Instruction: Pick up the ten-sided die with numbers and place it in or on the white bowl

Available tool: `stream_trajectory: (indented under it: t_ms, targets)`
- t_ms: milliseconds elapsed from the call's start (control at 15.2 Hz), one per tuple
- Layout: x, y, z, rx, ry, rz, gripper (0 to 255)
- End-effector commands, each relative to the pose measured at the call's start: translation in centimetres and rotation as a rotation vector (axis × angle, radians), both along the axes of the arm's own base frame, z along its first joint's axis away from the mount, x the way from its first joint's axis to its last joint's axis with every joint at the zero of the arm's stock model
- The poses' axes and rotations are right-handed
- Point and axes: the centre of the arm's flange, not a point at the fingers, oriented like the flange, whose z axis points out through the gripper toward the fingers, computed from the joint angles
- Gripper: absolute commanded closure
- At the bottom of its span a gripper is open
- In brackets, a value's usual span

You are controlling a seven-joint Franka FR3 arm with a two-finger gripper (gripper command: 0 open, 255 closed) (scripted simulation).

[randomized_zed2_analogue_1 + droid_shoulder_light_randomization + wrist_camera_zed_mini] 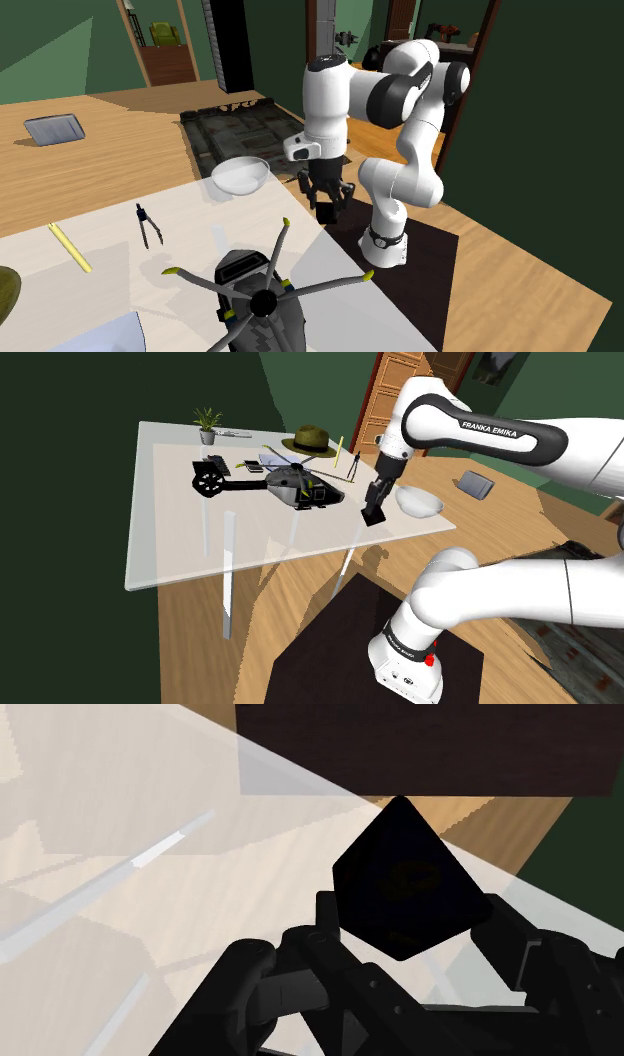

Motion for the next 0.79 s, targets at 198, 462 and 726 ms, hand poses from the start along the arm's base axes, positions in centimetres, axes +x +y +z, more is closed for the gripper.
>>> stream_trajectory:
  t_ms: [198, 462, 726]
  targets:
    - [0.0, 0.1, 2.7, 0.0, 0.0, 0.0, 255]
    - [0.0, 0.1, 4.8, 0.0, 0.0, 0.0, 255]
    - [0.0, 0.1, 6.8, 0.0, 0.0, 0.0, 255]
